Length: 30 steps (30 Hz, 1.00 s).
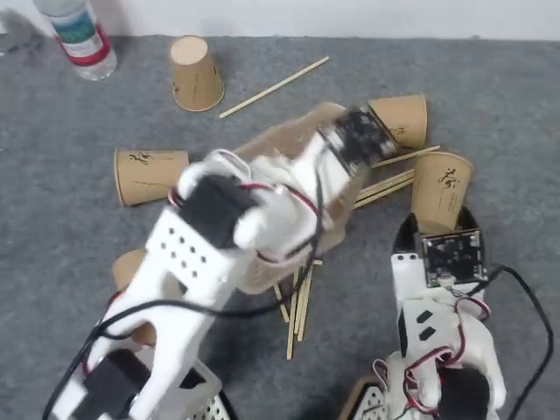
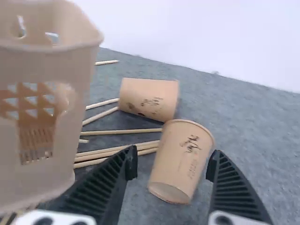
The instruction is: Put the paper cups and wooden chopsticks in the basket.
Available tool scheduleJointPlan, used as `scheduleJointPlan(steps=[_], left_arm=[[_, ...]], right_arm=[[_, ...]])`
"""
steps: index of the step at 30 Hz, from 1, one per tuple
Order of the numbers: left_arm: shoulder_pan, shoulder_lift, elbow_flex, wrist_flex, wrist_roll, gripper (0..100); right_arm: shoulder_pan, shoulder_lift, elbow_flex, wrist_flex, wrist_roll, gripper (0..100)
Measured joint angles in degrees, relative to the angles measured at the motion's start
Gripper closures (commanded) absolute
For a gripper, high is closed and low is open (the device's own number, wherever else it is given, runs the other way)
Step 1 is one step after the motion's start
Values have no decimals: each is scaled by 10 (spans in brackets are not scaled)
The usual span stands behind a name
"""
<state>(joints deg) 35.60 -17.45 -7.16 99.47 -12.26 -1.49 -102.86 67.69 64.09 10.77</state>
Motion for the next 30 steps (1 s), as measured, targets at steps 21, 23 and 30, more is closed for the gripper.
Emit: scheduleJointPlan(steps=[21,23,30], left_arm=[[188,123,-5,-27,-88,989],[190,143,-31,-27,-91,989],[200,212,-109,-19,-93,988]], right_arm=[[154,3,-4,-18,-25,753],[154,3,-4,-18,-29,753],[178,4,-4,-18,-31,753]])
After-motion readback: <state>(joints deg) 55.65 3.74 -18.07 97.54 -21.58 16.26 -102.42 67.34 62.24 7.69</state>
